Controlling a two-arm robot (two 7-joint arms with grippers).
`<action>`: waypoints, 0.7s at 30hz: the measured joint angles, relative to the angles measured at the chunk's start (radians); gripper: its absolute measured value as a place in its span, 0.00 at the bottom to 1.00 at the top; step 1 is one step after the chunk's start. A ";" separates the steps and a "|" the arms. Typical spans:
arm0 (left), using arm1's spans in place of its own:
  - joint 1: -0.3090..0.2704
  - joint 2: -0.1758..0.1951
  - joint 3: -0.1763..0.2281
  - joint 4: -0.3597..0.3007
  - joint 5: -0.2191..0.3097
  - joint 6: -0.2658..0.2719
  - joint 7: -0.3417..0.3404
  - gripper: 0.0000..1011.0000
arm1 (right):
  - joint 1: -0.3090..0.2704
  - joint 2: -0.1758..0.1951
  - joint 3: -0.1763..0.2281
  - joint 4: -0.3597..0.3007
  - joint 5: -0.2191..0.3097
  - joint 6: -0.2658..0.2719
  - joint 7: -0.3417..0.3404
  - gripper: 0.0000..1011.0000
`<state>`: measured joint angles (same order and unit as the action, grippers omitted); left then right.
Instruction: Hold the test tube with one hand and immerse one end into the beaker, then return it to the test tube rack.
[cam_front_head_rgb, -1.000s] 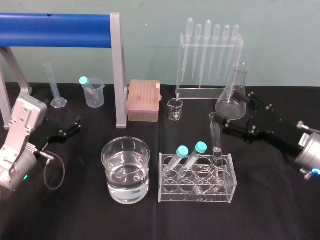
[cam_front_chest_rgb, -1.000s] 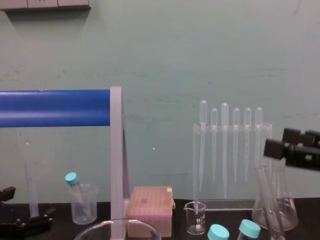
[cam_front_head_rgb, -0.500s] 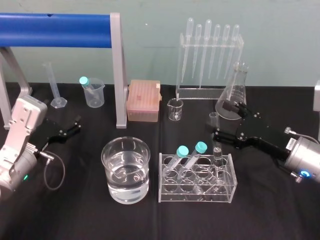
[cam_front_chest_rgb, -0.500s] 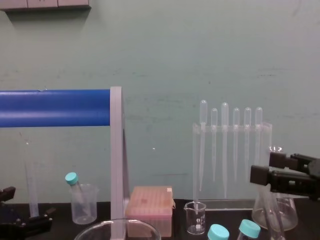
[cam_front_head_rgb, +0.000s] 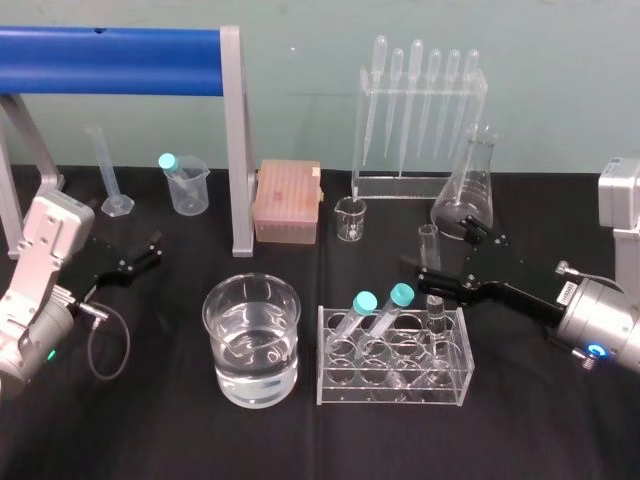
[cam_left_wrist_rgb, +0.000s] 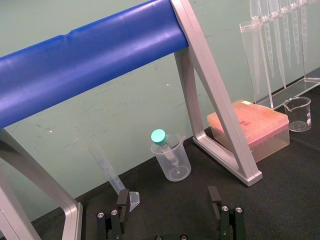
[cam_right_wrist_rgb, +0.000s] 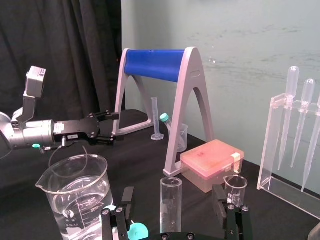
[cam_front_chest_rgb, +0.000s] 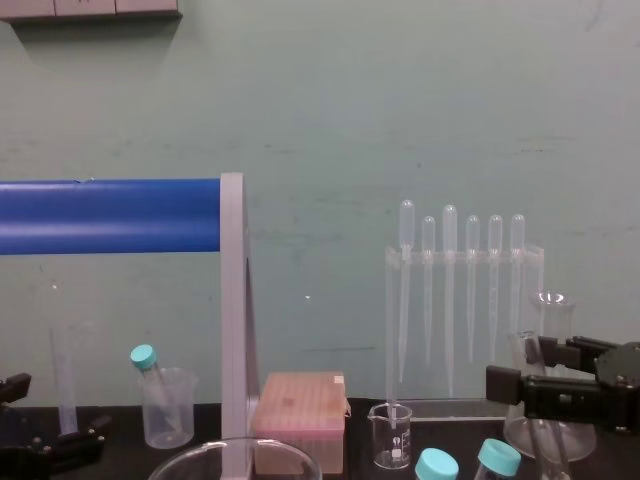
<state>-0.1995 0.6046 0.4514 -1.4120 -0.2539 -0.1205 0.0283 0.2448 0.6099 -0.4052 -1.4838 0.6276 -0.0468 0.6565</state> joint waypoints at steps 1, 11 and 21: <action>0.000 0.000 0.000 0.000 0.000 0.000 0.000 0.99 | 0.001 0.000 -0.001 0.000 -0.001 0.000 0.000 0.99; 0.000 0.000 0.000 0.000 0.000 0.000 0.000 0.99 | 0.006 -0.008 -0.008 0.008 -0.013 0.006 -0.010 0.99; 0.000 0.000 0.000 0.000 0.000 0.000 0.000 0.99 | 0.012 -0.021 -0.007 0.014 -0.015 0.014 -0.024 0.99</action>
<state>-0.1995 0.6046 0.4514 -1.4120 -0.2540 -0.1205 0.0283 0.2565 0.5893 -0.4122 -1.4700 0.6125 -0.0331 0.6323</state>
